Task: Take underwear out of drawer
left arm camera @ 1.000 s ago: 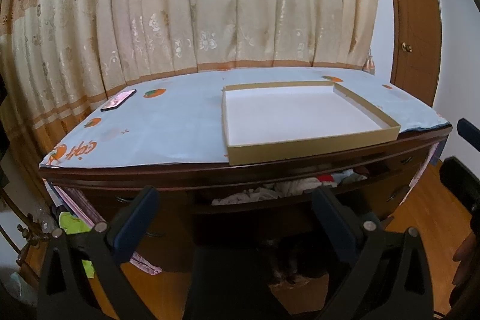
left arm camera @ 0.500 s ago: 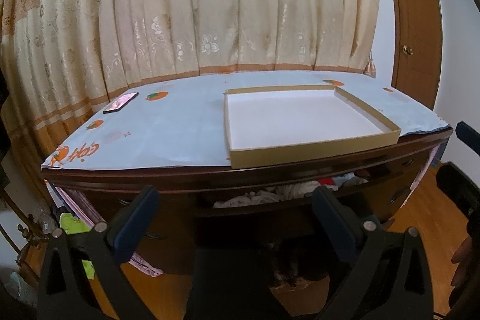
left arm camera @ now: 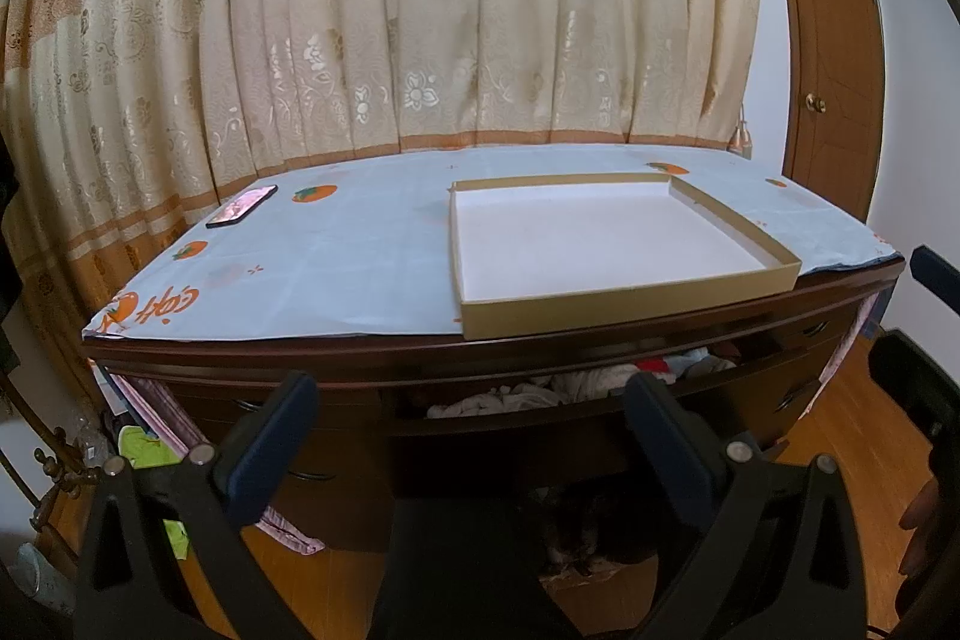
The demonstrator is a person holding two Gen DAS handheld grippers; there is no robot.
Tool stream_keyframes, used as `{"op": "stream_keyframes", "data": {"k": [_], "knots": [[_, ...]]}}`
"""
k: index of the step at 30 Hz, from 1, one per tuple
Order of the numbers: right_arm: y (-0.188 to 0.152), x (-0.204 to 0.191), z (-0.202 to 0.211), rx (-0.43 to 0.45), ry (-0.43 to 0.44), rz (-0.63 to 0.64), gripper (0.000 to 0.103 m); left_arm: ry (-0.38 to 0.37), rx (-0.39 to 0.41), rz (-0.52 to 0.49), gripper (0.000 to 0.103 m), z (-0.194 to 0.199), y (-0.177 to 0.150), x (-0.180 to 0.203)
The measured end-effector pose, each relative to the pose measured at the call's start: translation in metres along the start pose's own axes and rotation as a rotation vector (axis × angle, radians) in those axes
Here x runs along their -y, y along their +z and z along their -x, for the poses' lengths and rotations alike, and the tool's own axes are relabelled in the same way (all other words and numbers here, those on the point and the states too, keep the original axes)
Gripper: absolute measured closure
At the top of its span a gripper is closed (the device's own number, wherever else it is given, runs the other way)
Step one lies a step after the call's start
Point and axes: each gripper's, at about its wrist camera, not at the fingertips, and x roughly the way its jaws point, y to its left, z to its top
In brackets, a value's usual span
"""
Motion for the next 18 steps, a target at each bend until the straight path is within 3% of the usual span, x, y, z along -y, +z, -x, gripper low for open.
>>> {"op": "stream_keyframes", "data": {"k": [18], "knots": [[-0.0004,-0.0013,-0.0006,-0.003,-0.001,0.007,0.001,-0.004,-0.004,0.001,0.000,-0.0010,-0.0006,0.0021]]}}
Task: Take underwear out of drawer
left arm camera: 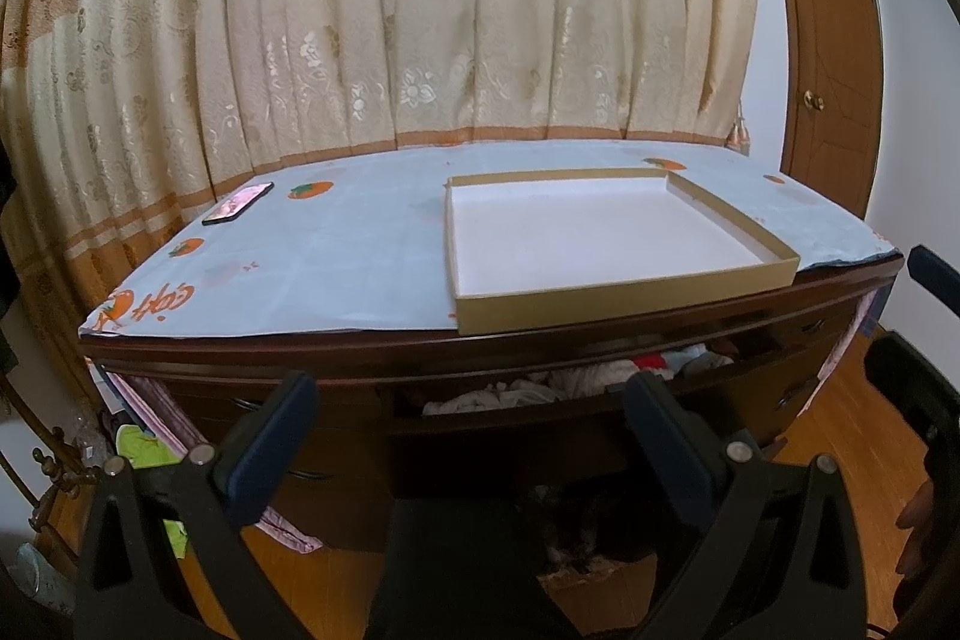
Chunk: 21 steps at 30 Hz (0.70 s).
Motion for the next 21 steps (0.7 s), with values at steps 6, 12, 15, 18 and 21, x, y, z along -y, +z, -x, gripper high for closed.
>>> {"op": "stream_keyframes", "data": {"k": [6,12,15,18,21], "knots": [[-0.004,0.004,-0.002,0.051,0.006,0.003,0.001,0.000,0.007,0.001,0.000,-0.002,-0.002,0.002],[-0.016,0.013,-0.017,0.121,0.008,0.027,0.001,-0.002,0.029,-0.002,0.000,-0.008,-0.008,0.004],[-0.024,0.016,-0.028,0.171,0.013,0.049,0.001,-0.013,0.015,0.011,0.000,-0.019,-0.011,0.003],[-0.035,0.011,-0.042,0.202,-0.052,0.134,0.001,-0.023,0.004,0.023,0.000,-0.029,-0.013,0.000],[-0.045,0.006,-0.058,0.226,-0.068,0.205,0.001,-0.025,-0.005,0.026,0.000,-0.039,-0.015,-0.001]]}}
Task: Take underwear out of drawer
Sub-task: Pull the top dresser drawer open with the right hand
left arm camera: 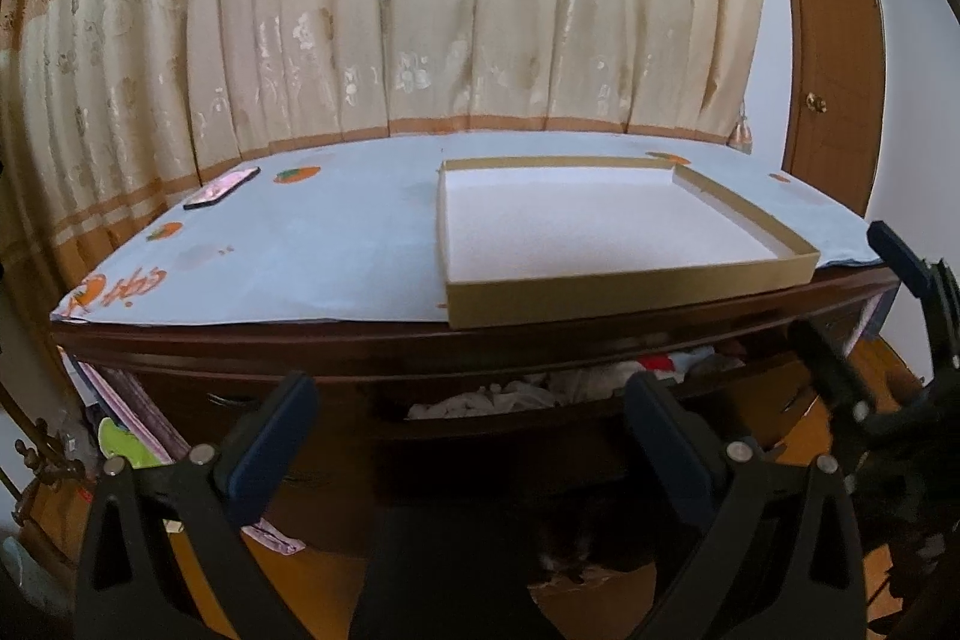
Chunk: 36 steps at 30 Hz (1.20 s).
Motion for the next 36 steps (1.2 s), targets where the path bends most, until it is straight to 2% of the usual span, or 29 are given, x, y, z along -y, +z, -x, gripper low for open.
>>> {"op": "stream_keyframes", "data": {"k": [4,11,23,28,36], "knots": [[-0.011,-0.005,-0.015,0.028,0.045,0.034,0.001,0.020,-0.004,-0.009,0.000,-0.016,0.001,0.001],[-0.023,-0.011,-0.037,0.075,0.045,0.071,0.001,0.023,-0.018,0.015,0.000,-0.035,0.003,-0.003],[-0.042,-0.015,-0.067,0.092,0.092,0.079,0.001,0.023,-0.036,0.022,0.000,-0.055,0.003,-0.003],[-0.049,-0.017,-0.072,0.108,0.071,0.110,0.001,0.043,-0.040,0.020,0.000,-0.063,0.003,-0.003],[-0.052,-0.021,-0.075,0.127,0.034,0.142,0.001,0.034,-0.051,0.034,0.000,-0.070,0.003,-0.005]]}}
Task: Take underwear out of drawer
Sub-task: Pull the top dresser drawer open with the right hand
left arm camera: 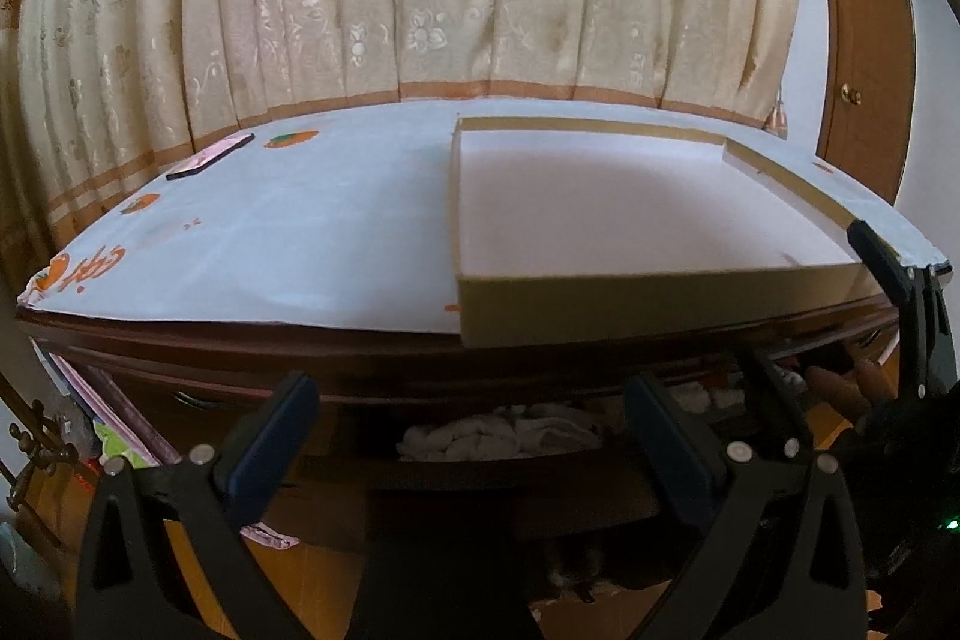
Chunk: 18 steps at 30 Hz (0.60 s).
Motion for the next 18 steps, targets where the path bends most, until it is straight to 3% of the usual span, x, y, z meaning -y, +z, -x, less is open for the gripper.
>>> {"op": "stream_keyframes", "data": {"k": [4,18], "knots": [[-0.002,-0.008,-0.001,0.000,-0.057,0.026,0.001,0.000,0.000,0.001,0.000,0.000,0.000,0.000],[-0.005,-0.012,-0.004,0.018,-0.104,0.073,0.001,-0.010,-0.001,0.025,0.000,0.003,-0.001,-0.007]]}}
